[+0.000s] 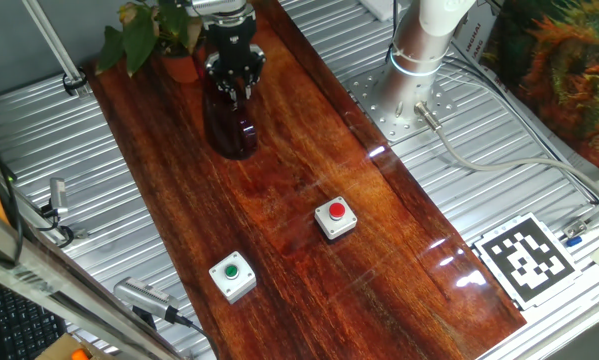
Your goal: Water the plant
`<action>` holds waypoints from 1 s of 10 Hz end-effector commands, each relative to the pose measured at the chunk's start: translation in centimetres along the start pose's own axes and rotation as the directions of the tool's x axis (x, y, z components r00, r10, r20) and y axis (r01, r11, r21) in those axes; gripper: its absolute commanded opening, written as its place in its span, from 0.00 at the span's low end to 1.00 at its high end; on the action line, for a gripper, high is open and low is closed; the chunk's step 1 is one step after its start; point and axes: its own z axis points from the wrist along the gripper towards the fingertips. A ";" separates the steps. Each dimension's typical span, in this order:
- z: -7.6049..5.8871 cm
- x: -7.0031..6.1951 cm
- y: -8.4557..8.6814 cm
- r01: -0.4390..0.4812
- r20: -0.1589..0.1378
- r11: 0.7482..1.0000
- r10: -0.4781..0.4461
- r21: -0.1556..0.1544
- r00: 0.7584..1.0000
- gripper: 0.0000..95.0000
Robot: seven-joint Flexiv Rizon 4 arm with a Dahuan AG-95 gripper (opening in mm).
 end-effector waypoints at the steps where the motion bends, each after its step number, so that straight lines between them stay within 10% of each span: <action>1: 0.0 0.0 0.0 -0.018 -0.021 1.000 0.018 -0.001 1.000 0.00; 10: 0.0 0.0 0.0 -0.196 -0.097 0.981 0.195 -0.001 0.976 0.00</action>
